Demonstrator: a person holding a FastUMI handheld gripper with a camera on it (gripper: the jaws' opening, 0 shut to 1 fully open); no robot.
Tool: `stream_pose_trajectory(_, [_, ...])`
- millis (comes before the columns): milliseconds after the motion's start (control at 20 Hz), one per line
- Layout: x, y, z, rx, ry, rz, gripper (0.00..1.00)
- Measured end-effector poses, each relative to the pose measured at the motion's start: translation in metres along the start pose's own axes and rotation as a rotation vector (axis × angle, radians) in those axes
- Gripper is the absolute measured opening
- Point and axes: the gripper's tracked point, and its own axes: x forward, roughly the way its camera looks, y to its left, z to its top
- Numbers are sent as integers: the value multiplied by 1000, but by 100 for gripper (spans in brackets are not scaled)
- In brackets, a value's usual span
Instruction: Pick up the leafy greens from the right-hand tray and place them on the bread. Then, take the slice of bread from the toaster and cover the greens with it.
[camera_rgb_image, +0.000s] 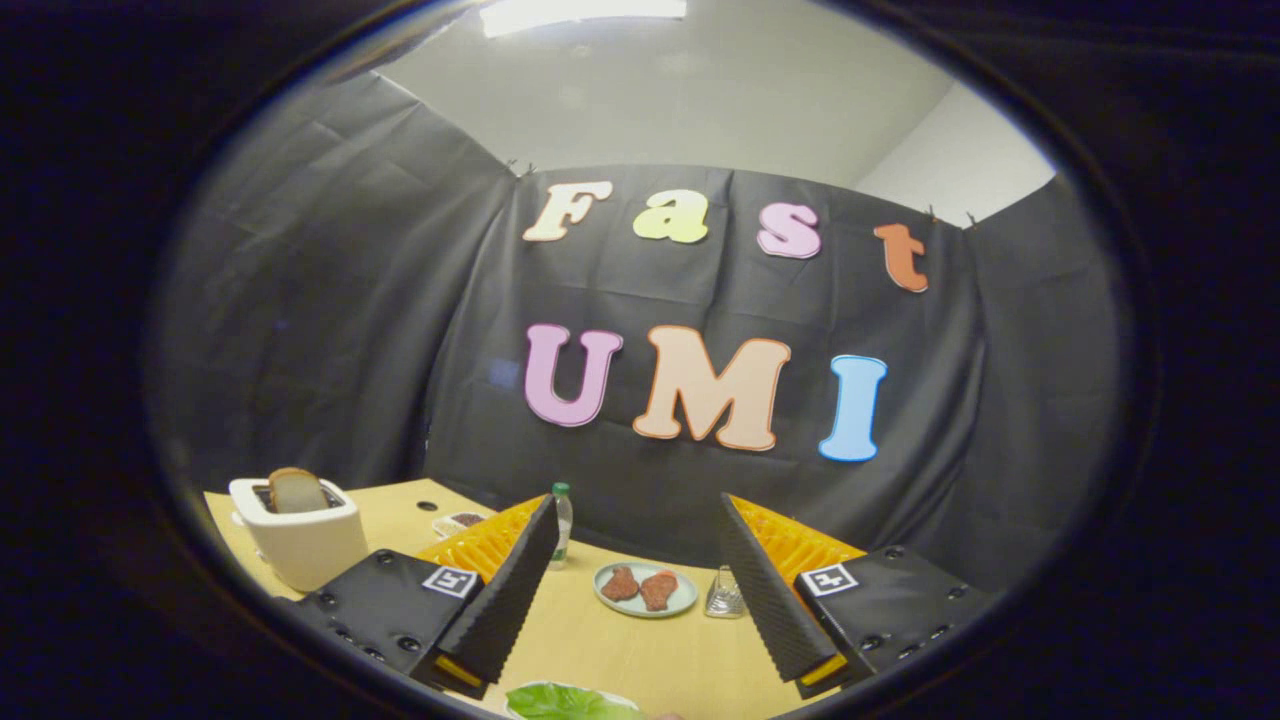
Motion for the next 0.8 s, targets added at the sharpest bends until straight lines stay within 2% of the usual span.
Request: stream_pose_trajectory(800, [5, 17, -109, -145, 213, 347, 100])
